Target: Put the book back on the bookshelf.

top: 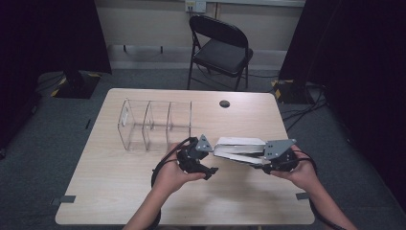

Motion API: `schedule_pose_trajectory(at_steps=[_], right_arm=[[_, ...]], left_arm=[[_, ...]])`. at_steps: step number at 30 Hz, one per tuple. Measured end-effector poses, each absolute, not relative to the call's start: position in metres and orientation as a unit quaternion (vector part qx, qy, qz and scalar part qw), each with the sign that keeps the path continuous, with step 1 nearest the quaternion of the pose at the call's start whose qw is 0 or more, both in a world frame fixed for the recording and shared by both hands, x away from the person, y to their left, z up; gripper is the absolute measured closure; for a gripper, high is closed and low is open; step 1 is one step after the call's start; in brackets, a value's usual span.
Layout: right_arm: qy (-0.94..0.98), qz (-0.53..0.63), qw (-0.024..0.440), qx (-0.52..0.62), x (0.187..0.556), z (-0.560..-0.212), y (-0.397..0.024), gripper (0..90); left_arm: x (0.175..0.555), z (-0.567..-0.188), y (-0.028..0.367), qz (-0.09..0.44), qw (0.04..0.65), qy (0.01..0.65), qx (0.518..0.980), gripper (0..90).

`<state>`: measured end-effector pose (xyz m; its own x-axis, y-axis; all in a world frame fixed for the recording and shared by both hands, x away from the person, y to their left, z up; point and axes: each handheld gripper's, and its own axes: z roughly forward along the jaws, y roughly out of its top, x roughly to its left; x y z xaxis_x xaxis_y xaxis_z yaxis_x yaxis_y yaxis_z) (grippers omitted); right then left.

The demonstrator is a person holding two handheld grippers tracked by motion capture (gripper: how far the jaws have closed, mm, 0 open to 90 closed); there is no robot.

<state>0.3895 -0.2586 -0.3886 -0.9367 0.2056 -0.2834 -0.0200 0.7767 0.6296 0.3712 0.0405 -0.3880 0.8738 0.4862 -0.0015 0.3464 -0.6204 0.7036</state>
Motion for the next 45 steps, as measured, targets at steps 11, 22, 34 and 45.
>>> schedule_pose_trajectory(at_steps=[11,22,34,45], right_arm=[[0.926,0.348,0.134,0.065,0.39,-0.381,-0.259,60.2],[0.926,0.355,0.107,0.074,0.388,-0.376,-0.257,60.7],[0.927,0.353,0.101,0.077,0.387,-0.37,-0.254,62.8],[0.93,0.34,0.111,0.085,0.391,-0.364,-0.253,66.5]], left_arm=[[0.367,-0.413,0.051,0.08,0.357,0.237,0.9,30.3],[0.363,-0.45,0.069,0.056,0.352,0.244,0.902,29.6],[0.359,-0.472,0.082,0.047,0.347,0.254,0.902,29.3],[0.355,-0.484,0.088,0.057,0.34,0.259,0.902,27.9]])
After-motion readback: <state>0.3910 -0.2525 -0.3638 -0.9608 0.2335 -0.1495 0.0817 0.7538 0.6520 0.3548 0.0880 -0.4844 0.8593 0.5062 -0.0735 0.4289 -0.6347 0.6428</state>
